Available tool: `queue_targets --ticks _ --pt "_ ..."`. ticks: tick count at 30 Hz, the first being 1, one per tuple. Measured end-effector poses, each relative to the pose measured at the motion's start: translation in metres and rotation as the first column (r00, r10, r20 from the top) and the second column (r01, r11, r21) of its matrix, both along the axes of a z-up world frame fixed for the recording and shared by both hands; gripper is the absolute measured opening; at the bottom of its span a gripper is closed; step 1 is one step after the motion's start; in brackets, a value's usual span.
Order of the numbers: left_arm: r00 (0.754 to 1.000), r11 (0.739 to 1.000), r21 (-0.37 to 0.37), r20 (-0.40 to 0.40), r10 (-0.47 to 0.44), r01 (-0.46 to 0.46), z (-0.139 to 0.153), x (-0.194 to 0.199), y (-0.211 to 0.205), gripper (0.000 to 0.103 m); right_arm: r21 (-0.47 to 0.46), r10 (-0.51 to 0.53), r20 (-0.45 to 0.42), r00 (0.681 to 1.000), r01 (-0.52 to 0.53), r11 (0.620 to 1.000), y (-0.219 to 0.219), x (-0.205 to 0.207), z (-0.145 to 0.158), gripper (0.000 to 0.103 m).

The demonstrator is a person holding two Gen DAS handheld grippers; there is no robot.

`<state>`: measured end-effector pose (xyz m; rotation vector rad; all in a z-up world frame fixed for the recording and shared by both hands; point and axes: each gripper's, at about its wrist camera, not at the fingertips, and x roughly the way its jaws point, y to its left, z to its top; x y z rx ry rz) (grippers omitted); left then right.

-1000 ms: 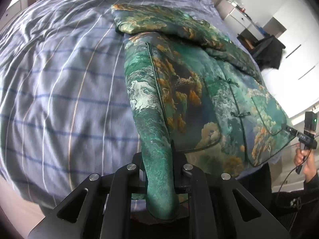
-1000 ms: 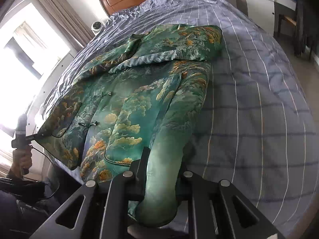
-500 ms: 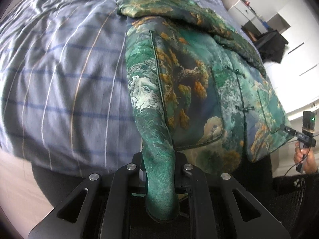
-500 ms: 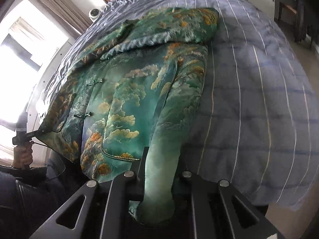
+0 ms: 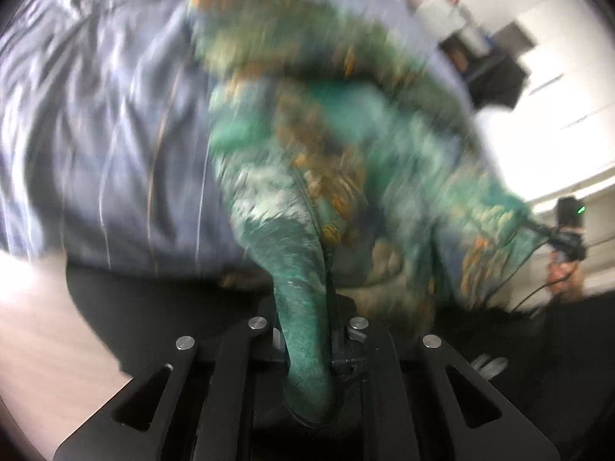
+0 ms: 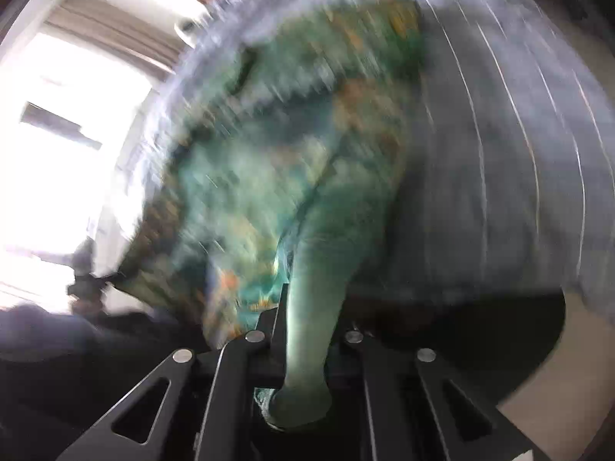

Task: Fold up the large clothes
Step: 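Lift the hem with both tools and fold it toward the collar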

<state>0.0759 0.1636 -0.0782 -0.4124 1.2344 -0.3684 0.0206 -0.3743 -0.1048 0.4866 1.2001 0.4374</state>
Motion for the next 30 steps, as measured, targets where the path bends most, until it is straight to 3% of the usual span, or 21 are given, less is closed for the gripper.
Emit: queue_targets --ticks 4,8,11,15,19,21,23,24,25,28,30 --pt "0.986 0.995 -0.079 0.145 0.078 -0.067 0.052 0.074 0.013 0.009 0.118 -0.06 0.146 0.988 0.043 0.992 -0.02 0.053 0.045 0.01" --pt "0.971 0.988 -0.083 0.191 0.142 -0.128 0.068 0.159 0.013 0.01 0.19 -0.14 0.211 0.968 0.1 0.977 -0.026 0.12 0.058 0.01" --pt "0.968 0.986 -0.038 0.189 0.164 -0.159 0.056 0.233 0.01 0.014 0.25 -0.196 0.198 0.96 0.144 0.957 -0.023 0.178 0.044 0.01" --pt "0.971 0.98 0.015 0.14 0.192 -0.196 0.021 0.325 -0.002 0.022 0.257 -0.272 0.149 0.95 0.229 0.939 -0.023 0.235 0.007 0.01" --pt "0.981 0.981 0.016 0.046 0.19 -0.191 -0.018 0.363 -0.01 0.038 0.287 -0.396 0.01 0.918 0.377 0.881 -0.03 0.27 -0.041 0.015" --pt "0.98 0.98 -0.028 0.015 0.196 -0.196 -0.018 0.365 -0.008 0.045 0.337 -0.445 -0.079 0.892 0.444 0.83 -0.037 0.278 -0.06 0.024" --pt "0.981 0.973 -0.127 -0.007 0.193 -0.192 -0.011 0.367 -0.002 0.062 0.454 -0.485 -0.14 0.863 0.492 0.743 -0.046 0.279 -0.07 0.052" --pt "0.981 0.967 -0.171 -0.006 0.192 -0.19 -0.005 0.368 0.001 0.067 0.504 -0.488 -0.148 0.861 0.49 0.712 -0.049 0.28 -0.069 0.075" --pt "0.982 0.955 -0.234 0.001 0.191 -0.185 0.003 0.363 0.009 0.074 0.541 -0.485 -0.134 0.864 0.474 0.695 -0.052 0.281 -0.063 0.088" --pt "0.977 0.928 -0.319 0.028 0.211 -0.191 0.012 0.349 0.028 0.088 0.541 -0.491 -0.034 0.87 0.429 0.723 -0.062 0.281 -0.031 0.091" --pt "0.971 0.933 -0.303 0.077 0.227 -0.194 0.018 0.342 0.04 0.095 0.527 -0.494 0.031 0.869 0.406 0.746 -0.069 0.28 -0.009 0.091"
